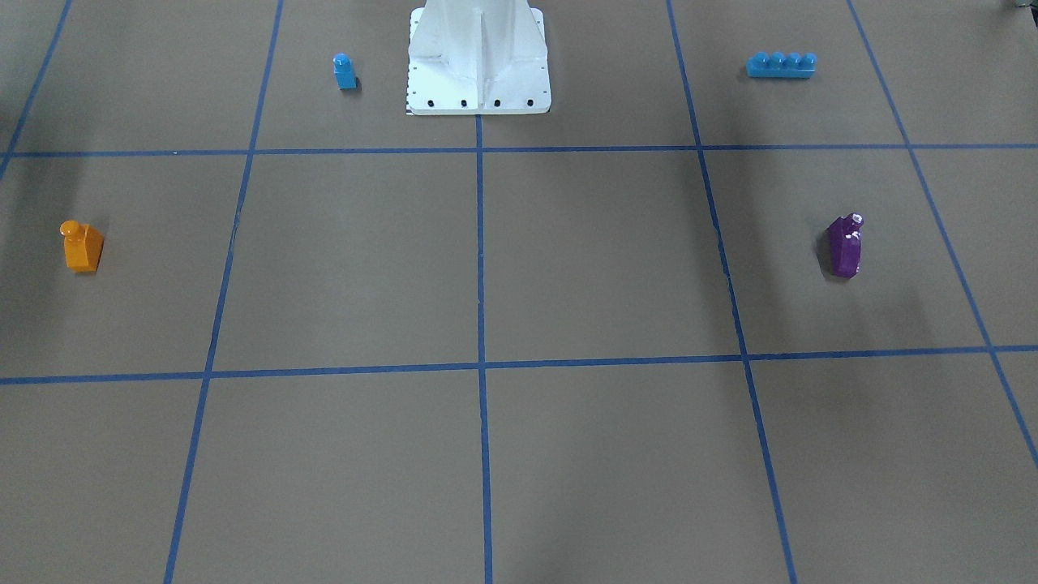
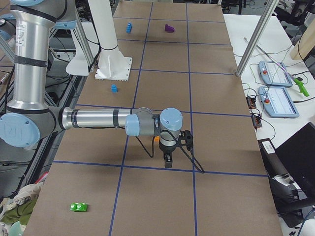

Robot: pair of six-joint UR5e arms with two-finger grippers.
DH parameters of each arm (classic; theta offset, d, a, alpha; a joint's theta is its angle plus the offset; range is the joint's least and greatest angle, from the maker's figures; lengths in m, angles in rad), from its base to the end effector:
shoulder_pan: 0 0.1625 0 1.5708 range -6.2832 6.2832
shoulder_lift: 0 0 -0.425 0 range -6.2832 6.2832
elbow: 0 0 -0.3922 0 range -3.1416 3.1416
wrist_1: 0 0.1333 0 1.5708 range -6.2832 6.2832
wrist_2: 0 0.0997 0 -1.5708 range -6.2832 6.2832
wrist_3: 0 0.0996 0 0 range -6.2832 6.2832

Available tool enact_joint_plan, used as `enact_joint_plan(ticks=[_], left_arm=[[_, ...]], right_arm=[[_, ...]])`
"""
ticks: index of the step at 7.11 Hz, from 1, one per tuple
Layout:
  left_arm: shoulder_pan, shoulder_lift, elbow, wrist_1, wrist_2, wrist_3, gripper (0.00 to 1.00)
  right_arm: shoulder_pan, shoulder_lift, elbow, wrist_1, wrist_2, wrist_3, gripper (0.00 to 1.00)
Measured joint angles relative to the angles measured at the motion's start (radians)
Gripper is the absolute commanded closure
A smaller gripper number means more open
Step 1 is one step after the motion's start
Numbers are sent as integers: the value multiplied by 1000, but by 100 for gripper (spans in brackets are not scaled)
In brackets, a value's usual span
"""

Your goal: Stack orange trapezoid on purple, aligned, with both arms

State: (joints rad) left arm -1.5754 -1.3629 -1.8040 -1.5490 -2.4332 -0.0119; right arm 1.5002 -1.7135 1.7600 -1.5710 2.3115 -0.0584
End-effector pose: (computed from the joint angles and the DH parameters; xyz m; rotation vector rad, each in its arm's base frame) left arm -0.0595 -0.4040 0.6329 0.0001 0.8624 -0.0139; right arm 0.0353 -0.4379 0.6338 0.0397 -0.7415 -0.1402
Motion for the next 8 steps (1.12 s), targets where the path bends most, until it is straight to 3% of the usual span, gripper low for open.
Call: enact_joint_plan(ticks=[8], left_arm=[[40, -18, -21, -63, 55, -84, 0]], right_arm=[[0, -6, -13, 0, 30, -4, 0]])
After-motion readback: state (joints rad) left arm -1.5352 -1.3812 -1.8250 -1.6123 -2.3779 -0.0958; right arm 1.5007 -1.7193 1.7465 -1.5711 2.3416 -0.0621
